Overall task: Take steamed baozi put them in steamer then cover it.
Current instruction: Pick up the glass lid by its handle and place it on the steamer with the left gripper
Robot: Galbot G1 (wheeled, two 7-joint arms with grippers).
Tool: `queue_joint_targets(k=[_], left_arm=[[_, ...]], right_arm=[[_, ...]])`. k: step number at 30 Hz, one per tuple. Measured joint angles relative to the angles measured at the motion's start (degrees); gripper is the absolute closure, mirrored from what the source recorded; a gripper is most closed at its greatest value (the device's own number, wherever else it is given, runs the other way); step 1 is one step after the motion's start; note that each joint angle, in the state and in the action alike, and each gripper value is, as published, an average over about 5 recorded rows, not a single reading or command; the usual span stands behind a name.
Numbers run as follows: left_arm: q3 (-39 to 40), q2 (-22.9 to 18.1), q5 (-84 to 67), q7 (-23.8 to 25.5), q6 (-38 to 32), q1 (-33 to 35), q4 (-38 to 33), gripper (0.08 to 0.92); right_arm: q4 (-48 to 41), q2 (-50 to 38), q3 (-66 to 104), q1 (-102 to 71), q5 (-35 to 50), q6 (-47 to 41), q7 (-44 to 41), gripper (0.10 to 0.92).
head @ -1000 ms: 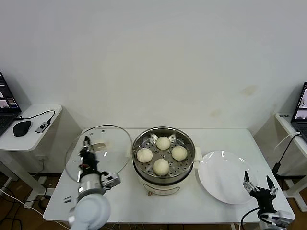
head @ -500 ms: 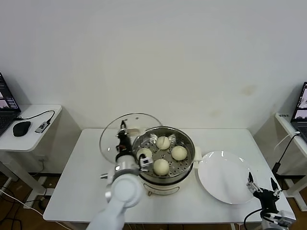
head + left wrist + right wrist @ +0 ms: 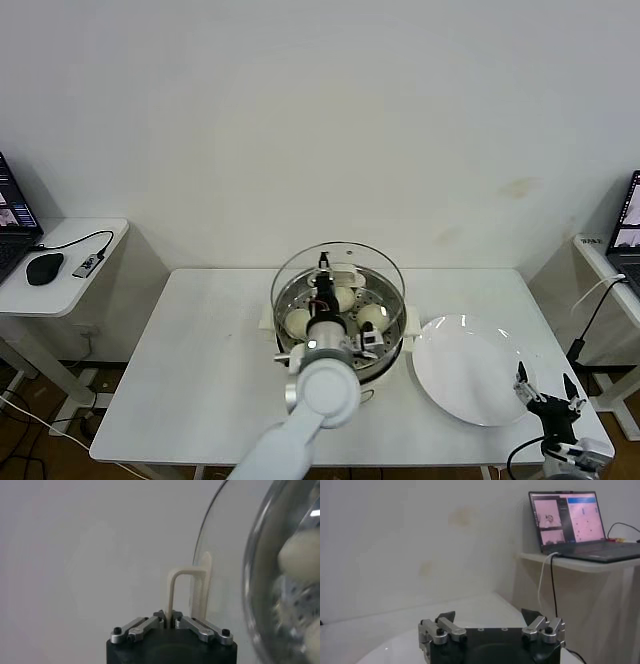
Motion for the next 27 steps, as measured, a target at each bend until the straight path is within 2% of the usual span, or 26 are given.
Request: queue_joint_targets(k=[10, 27], left_arm=[[0.8, -2.0, 2.3, 0.8, 0.0, 0.4, 2.4, 0.85], [0.3, -2.9, 5.7, 1.3, 0.0, 2.9, 3.4, 0.85]], right_arm=[[-0.8, -0.2, 0.0, 0.5, -0.4, 0.1, -0.1, 0.203], [-1.5, -0.3, -0.1, 1.0, -0.6, 0.1, -0.1, 0.203]])
